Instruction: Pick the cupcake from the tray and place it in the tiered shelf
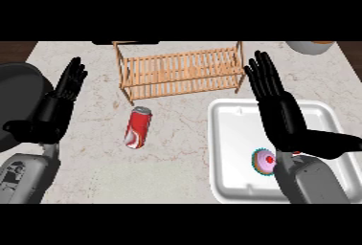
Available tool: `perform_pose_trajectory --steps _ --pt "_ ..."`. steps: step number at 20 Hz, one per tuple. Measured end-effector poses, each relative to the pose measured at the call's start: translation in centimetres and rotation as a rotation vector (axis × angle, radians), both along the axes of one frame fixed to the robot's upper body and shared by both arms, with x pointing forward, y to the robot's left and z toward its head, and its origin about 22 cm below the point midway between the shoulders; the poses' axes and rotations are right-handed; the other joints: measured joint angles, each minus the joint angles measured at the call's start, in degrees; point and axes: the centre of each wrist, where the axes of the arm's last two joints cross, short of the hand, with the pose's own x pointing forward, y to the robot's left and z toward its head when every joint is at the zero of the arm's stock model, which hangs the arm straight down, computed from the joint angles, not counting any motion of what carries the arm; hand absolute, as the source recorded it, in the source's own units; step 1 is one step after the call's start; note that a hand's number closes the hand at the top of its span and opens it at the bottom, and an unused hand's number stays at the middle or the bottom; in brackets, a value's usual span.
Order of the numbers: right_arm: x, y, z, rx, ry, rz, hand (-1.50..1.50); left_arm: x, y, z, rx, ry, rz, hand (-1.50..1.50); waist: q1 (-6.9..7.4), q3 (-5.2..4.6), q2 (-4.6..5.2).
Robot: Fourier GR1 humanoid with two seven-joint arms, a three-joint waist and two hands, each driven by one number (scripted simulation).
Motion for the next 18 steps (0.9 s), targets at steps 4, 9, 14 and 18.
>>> perform_pose_trajectory --steps 4,9,14,18 --pt "-0.5 -5.7 -1.3 -0.164 0.091 -0.168 -1.5 -1.6 0.8 -2.8 0.029 0.127 0.033 0.0 -1.18 -0.42 -0.23" --pt "-2.5 -16.3 -3.5 -0.539 0.317 -0.52 1.5 -4.2 1.7 -7.1 0.043 0.348 0.076 0.0 -3.22 -0.89 0.36" --pt "-5.3 -20.3 -5.2 -0.433 0.415 -0.559 -1.5 -6.1 0.4 -9.2 0.051 0.463 0.044 0.0 -1.53 -0.61 -0.12" --pt "-6.5 -20.5 -4.5 -0.434 0.367 -0.437 -1.5 -6.7 -0.4 -9.6 0.05 0.494 0.035 0.0 -0.8 -0.58 -0.28"
